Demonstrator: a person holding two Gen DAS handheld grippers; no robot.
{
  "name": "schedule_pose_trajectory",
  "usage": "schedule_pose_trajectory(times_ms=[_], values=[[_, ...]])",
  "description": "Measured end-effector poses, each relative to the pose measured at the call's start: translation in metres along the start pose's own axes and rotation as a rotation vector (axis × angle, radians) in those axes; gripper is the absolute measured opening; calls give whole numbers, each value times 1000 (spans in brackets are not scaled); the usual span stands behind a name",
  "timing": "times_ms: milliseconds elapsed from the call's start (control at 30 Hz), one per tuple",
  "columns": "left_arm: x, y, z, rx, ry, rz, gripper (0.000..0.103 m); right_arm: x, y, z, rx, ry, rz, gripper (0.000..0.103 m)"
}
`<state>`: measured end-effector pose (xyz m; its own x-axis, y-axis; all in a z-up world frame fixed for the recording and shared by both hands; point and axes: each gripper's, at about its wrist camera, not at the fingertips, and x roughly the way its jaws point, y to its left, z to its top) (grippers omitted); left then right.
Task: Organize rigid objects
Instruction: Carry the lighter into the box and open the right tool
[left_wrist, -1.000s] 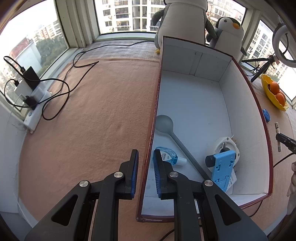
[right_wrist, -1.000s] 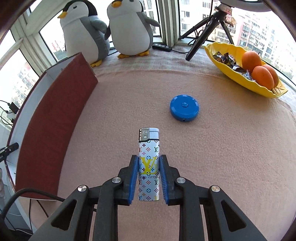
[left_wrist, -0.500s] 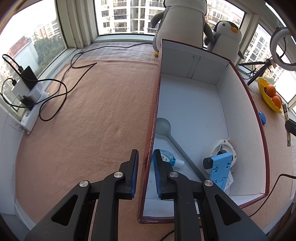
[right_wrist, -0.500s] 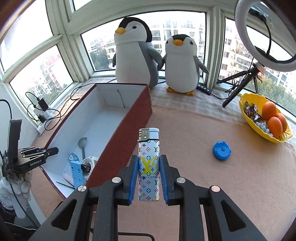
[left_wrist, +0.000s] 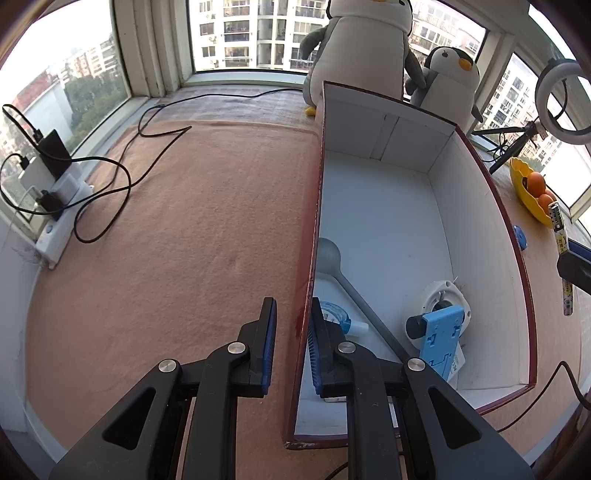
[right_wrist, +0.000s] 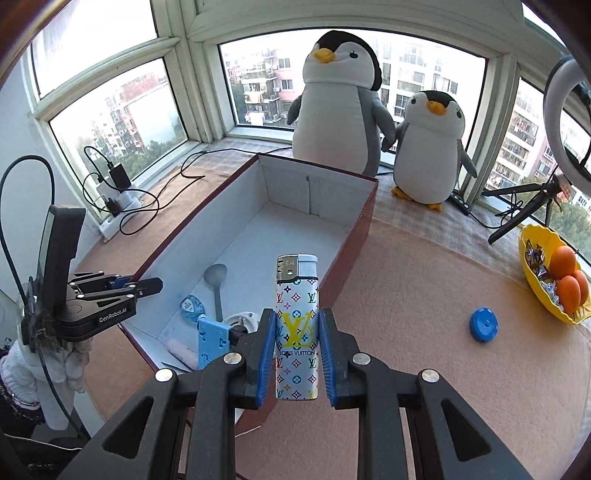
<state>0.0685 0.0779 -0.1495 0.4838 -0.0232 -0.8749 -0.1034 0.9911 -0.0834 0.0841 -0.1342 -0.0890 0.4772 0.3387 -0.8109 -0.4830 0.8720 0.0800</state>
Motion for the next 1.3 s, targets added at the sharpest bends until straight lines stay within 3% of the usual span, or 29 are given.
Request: schedule_pose_trajectory(times_ms=[300,1300], values=[[0,-2,0,25,-12,-9,6,15,34,4,-40,26,21,21],[2,-3,2,48,-18,-3,5,48,56,8,-44,90,68,21]])
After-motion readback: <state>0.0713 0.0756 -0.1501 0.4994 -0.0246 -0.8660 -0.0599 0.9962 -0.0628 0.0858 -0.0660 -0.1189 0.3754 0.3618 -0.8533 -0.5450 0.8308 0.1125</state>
